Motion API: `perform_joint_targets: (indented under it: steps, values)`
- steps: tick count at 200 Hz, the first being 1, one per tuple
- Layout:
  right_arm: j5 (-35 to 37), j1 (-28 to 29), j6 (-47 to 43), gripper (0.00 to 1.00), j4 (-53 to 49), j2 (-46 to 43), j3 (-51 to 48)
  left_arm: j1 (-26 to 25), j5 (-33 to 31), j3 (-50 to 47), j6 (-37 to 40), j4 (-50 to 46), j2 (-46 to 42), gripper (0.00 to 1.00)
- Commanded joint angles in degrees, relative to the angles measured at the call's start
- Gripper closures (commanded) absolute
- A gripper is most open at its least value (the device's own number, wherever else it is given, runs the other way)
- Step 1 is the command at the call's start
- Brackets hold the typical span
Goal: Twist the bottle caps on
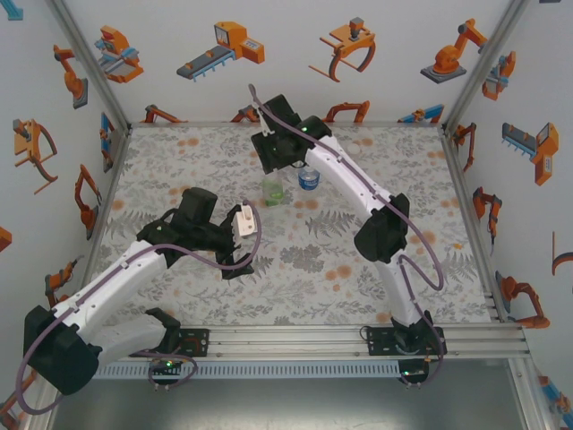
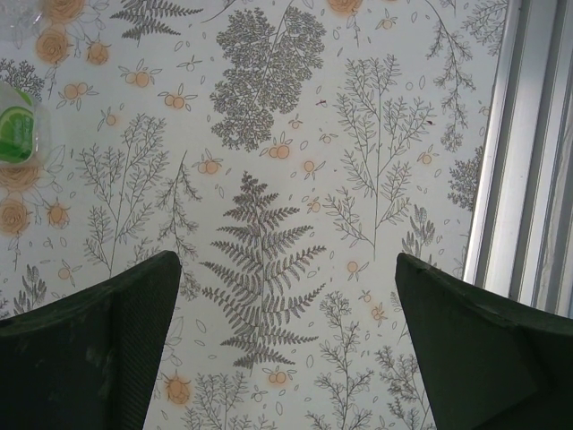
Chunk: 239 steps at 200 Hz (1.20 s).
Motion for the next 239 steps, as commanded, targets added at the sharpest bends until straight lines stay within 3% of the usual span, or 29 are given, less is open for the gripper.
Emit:
perform_joint_targets:
  steps: [1, 40, 80, 119, 135, 148, 189, 239]
  values:
    - [2.2, -0.3, -0.7, 0.47, -2.6, -7.2, -0.7, 0.5, -1.3, 0.7, -1.8, 1.7, -0.9, 0.03]
    - [5.5, -1.7, -0.6, 0.43, -0.4, -19.3, -14.2, 4.0, -4.3, 0.1, -7.5, 5.9, -1.7, 0.03]
    - [10.8, -4.7, -0.4, 0.31, 3.1, -34.2, -32.8, 4.9, -15.8, 2.8, -12.7, 6.4, -0.6, 0.03]
    - [10.9, -11.9, -0.7, 0.16, 11.6, -48.4, -52.4, 7.3, -25.3, 2.5, -19.4, 11.7, -0.8, 0.03]
    - [11.3, -15.5, -0.6, 0.02, 15.4, -52.9, -59.9, 8.8, -27.2, 0.1, -21.8, 15.6, -1.0, 0.03]
    - [11.3, -18.6, -0.8, 0.01, 19.0, -55.8, -65.9, 9.8, -29.7, -2.4, -23.2, 18.8, -1.1, 0.03]
    - [12.2, -28.4, -1.5, 0.01, 29.7, -58.4, -81.5, 12.3, -37.5, -11.4, -27.7, 29.3, -1.7, 0.03]
    - [16.3, -33.5, -5.5, 0.01, 51.7, -55.0, -97.8, 15.8, -40.7, -20.0, -27.4, 42.2, 2.1, 0.03]
